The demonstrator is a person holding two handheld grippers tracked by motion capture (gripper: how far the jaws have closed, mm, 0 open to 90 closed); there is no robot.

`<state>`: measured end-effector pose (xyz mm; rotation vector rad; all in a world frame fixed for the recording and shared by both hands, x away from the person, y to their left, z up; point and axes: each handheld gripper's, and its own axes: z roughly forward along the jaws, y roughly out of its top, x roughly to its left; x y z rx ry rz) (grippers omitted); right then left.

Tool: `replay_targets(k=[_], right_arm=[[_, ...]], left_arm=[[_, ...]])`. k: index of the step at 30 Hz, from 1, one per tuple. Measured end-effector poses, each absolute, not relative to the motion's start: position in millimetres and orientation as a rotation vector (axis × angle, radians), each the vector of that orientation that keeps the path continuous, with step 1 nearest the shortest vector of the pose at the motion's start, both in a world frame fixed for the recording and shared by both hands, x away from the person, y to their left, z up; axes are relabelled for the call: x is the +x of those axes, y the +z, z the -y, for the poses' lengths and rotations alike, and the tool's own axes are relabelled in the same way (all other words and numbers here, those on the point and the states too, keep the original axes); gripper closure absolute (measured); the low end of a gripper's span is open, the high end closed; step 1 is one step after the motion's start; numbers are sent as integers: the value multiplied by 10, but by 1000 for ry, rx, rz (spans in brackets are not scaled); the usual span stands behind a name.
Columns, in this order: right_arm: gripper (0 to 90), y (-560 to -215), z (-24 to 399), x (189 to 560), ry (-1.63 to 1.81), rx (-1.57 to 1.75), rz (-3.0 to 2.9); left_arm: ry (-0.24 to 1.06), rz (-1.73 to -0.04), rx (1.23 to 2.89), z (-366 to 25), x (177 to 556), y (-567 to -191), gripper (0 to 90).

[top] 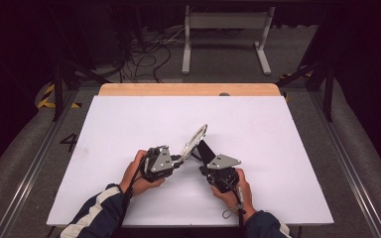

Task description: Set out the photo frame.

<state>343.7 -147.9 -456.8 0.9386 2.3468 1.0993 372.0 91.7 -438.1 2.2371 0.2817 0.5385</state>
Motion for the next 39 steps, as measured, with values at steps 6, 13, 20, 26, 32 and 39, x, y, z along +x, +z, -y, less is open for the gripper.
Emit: replay_targets(k=[6, 13, 20, 26, 32, 39], right_arm=[[900, -4560, 1494, 3441, 1100, 943, -2342], [900, -4540, 1590, 3463, 1156, 984, -2334], [900, -4506, 1618, 3422, 1146, 958, -2316], [900, -4524, 1584, 3414, 1164, 937, -2334], [900, -4556, 1552, 3400, 1139, 919, -2350], [896, -4565, 1574, 3403, 1125, 931, -2336]], left_arm=[[539, -284, 2235, -937, 3675, -4356, 794], [498, -259, 2221, -930, 3660, -4353, 825], [469, -303, 2165, -934, 3697, -4332, 663], [485, -366, 2163, -774, 3729, -4418, 440], [559, -420, 2141, -669, 3783, -4536, 601], [606, -378, 2154, -706, 3746, -4493, 708]])
